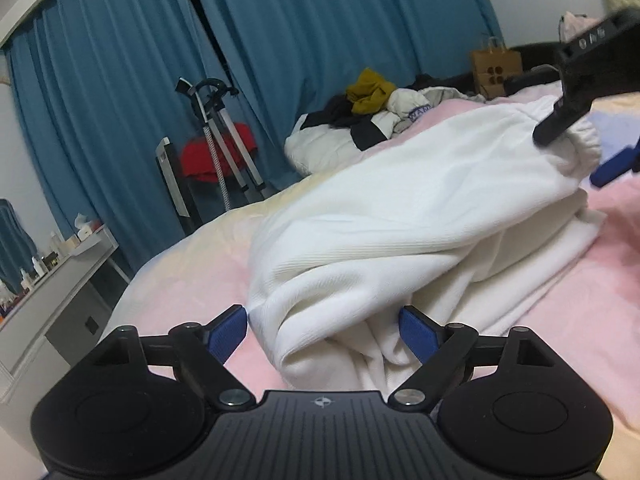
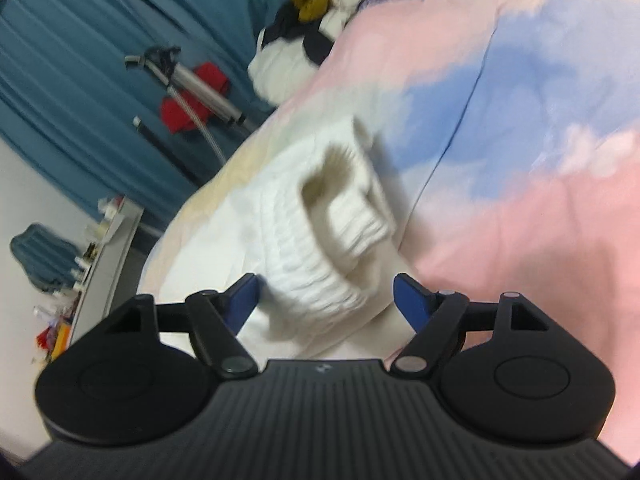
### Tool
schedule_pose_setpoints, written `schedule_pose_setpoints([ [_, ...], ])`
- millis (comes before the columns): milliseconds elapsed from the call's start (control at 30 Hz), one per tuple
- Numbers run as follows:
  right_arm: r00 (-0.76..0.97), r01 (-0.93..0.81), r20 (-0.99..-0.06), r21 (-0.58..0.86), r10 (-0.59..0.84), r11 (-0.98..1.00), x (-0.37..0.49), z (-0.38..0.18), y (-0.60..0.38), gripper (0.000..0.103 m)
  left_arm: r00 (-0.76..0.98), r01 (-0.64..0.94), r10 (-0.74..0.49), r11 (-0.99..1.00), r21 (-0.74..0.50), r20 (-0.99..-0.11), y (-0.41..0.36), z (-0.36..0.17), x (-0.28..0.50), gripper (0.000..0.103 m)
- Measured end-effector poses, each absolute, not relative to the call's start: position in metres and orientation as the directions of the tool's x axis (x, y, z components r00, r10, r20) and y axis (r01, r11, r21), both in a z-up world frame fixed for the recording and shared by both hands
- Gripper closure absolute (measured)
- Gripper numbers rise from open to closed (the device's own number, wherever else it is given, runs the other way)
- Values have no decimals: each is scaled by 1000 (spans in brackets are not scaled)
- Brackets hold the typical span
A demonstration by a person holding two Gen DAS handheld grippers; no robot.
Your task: Fold clothes
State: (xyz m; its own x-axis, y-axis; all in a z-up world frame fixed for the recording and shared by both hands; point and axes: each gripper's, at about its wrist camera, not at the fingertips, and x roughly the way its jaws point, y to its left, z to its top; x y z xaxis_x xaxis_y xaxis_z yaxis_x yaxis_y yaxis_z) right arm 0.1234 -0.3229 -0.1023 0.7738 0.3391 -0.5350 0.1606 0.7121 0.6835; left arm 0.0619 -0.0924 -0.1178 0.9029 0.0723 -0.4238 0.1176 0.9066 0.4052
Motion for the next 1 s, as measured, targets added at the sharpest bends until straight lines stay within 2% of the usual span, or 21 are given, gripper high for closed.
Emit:
schedule_pose_setpoints([
  [33, 772, 160, -534, 689, 346, 707, 125, -106, -321, 26, 903, 116, 70, 910, 398, -423, -92, -118, 64, 19],
  [100, 768, 159, -530, 700, 359, 696, 129, -114, -316, 27, 903, 115, 57, 923, 368, -426, -88, -118, 67, 34],
  [133, 775, 153, -523, 700, 355, 697, 130, -115, -314, 34, 903, 103, 59, 932, 347, -426, -84, -116, 67, 40],
  [167, 786, 145, -512, 697, 346, 703, 131, -115, -313, 37, 903, 87, 63, 942, 324, -425, -80, -113, 67, 56],
  [200, 797, 132, -502, 687, 336, 714, 131, -112, -312, 45, 903, 77, 55, 955, 286, -425, -73, -108, 66, 63],
  [233, 809, 117, -491, 674, 324, 730, 130, -107, -312, 52, 904, 68, 40, 970, 234, -427, -65, -102, 65, 66],
  [300, 830, 89, -469, 645, 301, 759, 129, -98, -310, 58, 902, 51, 9, 991, 127, -432, -48, -90, 64, 72],
  [367, 851, 60, -439, 625, 287, 778, 127, -89, -310, 59, 893, 49, -16, 997, 61, -450, -36, -86, 62, 73],
  [467, 857, 39, -432, 597, 281, 801, 125, -87, -312, 60, 865, 59, -27, 997, 47, -501, -27, -91, 63, 72],
  [567, 802, 97, -517, 609, 300, 788, 137, -113, -317, 60, 825, 60, -25, 997, 43, -565, -21, -101, 71, 70],
  [700, 780, 90, -526, 630, 339, 771, 142, -123, -322, 58, 810, 55, -81, 997, -62, -580, -5, -99, 71, 63],
  [833, 752, 73, -537, 645, 384, 761, 142, -119, -327, 48, 792, 47, -140, 984, -169, -594, 11, -89, 61, 58],
  [933, 742, 84, -552, 640, 380, 764, 138, -116, -330, 33, 778, 48, -212, 959, -280, -591, 24, -77, 53, 41],
  [1000, 735, 83, -560, 633, 381, 770, 138, -117, -330, 27, 791, 76, -268, 935, -346, -551, 32, -70, 48, 18],
])
